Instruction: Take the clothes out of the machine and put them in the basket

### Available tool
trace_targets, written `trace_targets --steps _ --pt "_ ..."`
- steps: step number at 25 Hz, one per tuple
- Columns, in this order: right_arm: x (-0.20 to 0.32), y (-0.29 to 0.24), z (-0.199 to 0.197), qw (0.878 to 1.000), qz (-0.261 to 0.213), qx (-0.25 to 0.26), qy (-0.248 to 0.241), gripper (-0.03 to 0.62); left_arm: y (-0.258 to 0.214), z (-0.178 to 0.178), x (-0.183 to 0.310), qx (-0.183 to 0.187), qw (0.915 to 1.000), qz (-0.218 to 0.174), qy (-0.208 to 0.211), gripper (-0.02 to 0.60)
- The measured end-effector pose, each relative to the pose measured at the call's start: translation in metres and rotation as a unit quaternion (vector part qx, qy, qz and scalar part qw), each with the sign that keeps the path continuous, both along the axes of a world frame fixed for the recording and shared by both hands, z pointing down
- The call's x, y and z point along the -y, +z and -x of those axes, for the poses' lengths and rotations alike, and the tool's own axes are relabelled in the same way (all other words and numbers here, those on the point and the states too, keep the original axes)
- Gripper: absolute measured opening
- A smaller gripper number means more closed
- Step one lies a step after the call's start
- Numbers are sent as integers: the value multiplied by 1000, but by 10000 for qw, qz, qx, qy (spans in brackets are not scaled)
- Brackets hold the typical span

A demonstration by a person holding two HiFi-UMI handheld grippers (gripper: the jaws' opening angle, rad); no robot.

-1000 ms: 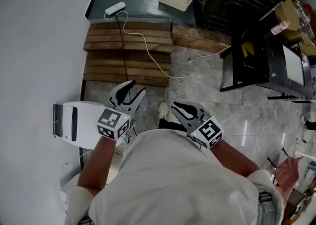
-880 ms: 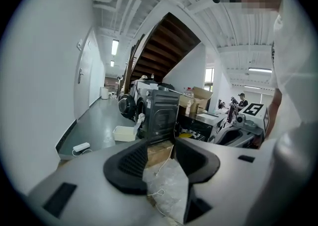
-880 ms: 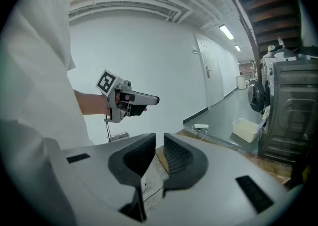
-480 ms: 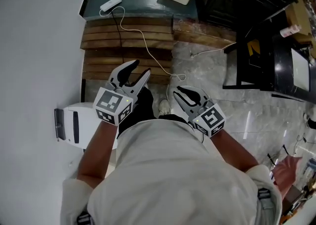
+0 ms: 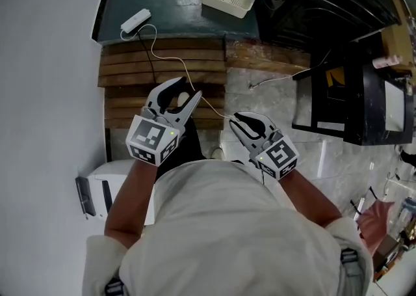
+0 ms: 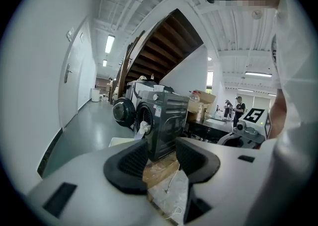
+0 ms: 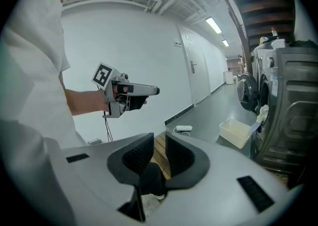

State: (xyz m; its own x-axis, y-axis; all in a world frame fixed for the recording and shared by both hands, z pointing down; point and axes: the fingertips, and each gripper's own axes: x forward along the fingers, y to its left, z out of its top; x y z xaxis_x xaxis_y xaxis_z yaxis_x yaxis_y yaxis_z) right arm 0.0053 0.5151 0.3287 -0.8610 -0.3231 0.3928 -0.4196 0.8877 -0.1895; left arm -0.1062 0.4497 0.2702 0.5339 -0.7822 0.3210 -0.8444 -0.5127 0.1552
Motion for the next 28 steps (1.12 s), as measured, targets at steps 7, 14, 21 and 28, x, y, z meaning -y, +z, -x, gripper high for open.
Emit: trace_targets --steps 7,14,21,28 --pt "115 -31 76 9991 98 -276 290 55 -19 60 120 -61 9988 103 482 175" --pt "208 -77 130 9978 -9 -407 521 55 -53 90 217 117 9933 37 1148 175" --pt "291 -90 138 9954 219 -566 743 55 -63 76 302 55 9909 121 1339 175" --pt "415 -25 116 9911 557 -655 1013 55 -11 38 406 219 9867 400 1558 175"
